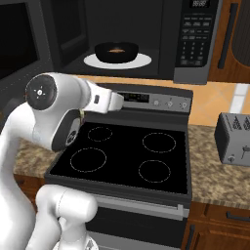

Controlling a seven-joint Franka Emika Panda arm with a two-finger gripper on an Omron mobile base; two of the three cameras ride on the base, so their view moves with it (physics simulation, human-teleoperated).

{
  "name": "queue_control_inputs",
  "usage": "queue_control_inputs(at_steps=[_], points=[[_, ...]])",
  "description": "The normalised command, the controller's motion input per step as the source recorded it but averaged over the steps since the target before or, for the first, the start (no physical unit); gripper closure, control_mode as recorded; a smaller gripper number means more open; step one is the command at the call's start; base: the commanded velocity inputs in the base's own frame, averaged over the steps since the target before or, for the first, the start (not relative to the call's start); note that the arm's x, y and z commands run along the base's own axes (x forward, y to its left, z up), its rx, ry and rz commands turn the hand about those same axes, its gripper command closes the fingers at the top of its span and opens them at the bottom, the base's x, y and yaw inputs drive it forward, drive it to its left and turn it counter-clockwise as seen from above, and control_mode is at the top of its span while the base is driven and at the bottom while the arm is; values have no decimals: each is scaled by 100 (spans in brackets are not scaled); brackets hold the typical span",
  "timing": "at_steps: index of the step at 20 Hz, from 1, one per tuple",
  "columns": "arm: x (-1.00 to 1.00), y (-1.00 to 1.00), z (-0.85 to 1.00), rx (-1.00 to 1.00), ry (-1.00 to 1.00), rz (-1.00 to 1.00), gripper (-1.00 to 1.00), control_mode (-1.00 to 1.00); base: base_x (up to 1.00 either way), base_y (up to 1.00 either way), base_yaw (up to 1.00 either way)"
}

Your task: Open the microwave, place the bowl with waffle inside the microwave, then close the microwave door and turn it on.

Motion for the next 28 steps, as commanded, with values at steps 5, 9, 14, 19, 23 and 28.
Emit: queue_control_inputs(at_steps=[5, 9, 14, 19, 23, 28], points=[[-100, 8, 0, -6, 16, 0, -100, -100, 0, 0, 0], [-100, 32, 0, 0, 6, 0, -100, -100, 0, 0, 0], [-100, 54, 2, -6, 0, 0, -100, -100, 0, 0, 0], [-81, 40, 18, -6, -10, -3, -100, -100, 0, 0, 0], [-78, 17, 50, -4, -27, -2, -100, -100, 0, 0, 0], [-69, 0, 38, 0, -19, 0, -100, -100, 0, 0, 0]])
